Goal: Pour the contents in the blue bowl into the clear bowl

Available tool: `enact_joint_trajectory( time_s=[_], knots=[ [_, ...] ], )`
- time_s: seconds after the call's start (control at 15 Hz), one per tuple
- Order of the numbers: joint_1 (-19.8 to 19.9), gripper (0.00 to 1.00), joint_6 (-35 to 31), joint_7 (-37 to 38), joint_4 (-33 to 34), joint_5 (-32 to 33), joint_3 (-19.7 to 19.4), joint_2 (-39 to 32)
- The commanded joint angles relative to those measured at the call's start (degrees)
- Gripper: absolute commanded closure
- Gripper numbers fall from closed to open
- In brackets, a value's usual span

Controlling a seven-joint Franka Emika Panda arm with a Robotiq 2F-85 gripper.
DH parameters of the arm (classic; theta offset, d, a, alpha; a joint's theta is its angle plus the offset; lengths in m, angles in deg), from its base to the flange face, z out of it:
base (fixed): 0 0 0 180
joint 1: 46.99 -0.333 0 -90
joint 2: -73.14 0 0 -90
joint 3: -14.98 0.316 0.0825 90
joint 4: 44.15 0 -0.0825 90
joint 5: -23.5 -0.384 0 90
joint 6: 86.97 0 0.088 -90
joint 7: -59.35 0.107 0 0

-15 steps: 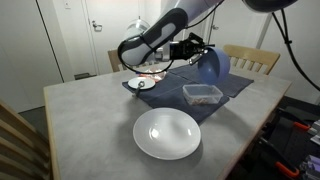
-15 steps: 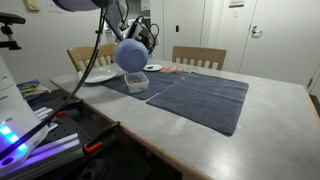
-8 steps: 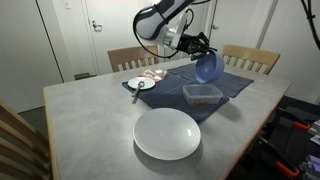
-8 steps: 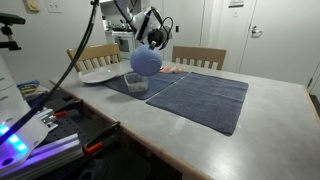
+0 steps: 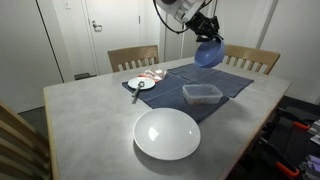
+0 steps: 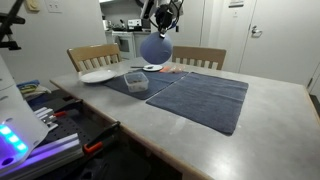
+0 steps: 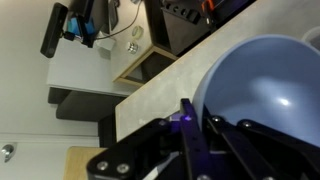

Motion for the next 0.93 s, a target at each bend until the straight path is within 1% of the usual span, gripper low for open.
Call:
enact_joint_trajectory(
  time_s=[0.0,0.13,0.47,0.67,0.87],
  knots=[
    [3.5,0.98,-14.1,0.6,-13.8,-2.7,-0.9,10.7],
    [5.6,0.98,-21.5,0.3,-19.5,-4.3,-1.8,15.1],
    [11.0,0.98,-40.1,-2.6,-34.6,-10.5,-4.6,24.0],
    [14.3,0.98,-52.2,-6.7,-44.5,-15.4,-6.7,27.9],
    [17.1,0.98,-65.3,-12.4,-55.0,-21.2,-8.5,31.1]
  ],
)
